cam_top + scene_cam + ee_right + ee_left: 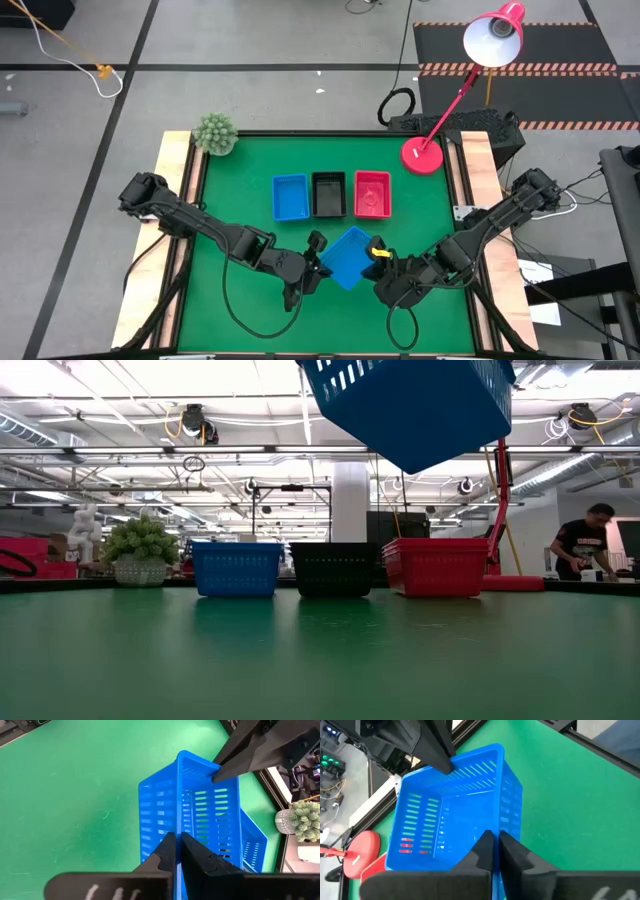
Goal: Stack baskets by color
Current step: Stack the bottom blue bin on top of the top blue bin
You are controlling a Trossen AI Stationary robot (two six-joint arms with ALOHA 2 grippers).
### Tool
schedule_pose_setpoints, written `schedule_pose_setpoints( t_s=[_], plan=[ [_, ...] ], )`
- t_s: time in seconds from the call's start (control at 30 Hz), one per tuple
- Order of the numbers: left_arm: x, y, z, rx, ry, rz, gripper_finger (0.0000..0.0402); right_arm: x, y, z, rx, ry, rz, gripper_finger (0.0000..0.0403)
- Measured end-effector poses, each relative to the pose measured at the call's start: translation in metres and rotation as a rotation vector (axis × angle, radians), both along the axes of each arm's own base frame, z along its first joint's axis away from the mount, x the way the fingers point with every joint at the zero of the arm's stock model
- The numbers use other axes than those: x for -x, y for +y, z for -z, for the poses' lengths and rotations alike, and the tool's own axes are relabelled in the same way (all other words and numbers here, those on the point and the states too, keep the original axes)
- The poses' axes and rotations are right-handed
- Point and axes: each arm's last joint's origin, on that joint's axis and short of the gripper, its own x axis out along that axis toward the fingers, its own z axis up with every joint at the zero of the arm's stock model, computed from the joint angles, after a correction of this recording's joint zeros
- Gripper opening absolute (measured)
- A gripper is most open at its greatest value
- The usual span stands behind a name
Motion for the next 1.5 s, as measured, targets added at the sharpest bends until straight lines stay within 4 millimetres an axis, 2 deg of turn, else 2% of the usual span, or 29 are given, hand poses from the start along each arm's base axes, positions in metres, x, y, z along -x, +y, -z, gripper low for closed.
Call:
schedule_pose_setpoints(
  t_s=[0.2, 0.5, 0.7, 0.87, 1.0, 1.27, 1.5],
  plan=[
    [0.0, 0.0, 0.0, -0.013, 0.002, 0.005, 0.0012, -0.002, 0.001, -0.002, -0.034, -0.039, 0.051, 0.003],
    [0.001, 0.007, 0.001, -0.039, 0.016, -0.082, 0.0007, -0.008, 0.007, -0.014, -0.144, -0.166, 0.067, 0.013],
    [0.012, 0.015, -0.004, -0.058, 0.058, -0.186, 0.001, 0.007, 0.003, -0.034, -0.183, -0.293, 0.202, 0.0173],
    [0.027, 0.022, -0.013, -0.053, 0.088, -0.297, 0.0007, 0.027, 0.0, -0.054, -0.31, -0.347, 0.238, 0.0176],
    [0.041, 0.03, -0.02, -0.035, 0.125, -0.376, 0.0009, 0.04, 0.0, -0.062, -0.377, -0.354, 0.241, 0.017],
    [0.066, 0.039, -0.02, -0.047, 0.15, -0.505, 0.0008, 0.053, 0.008, -0.061, -0.391, -0.316, 0.215, 0.0169],
    [0.07, 0.055, -0.007, -0.046, 0.163, -0.602, 0.0006, 0.056, 0.011, -0.061, -0.392, -0.311, 0.197, 0.0169]
  ],
)
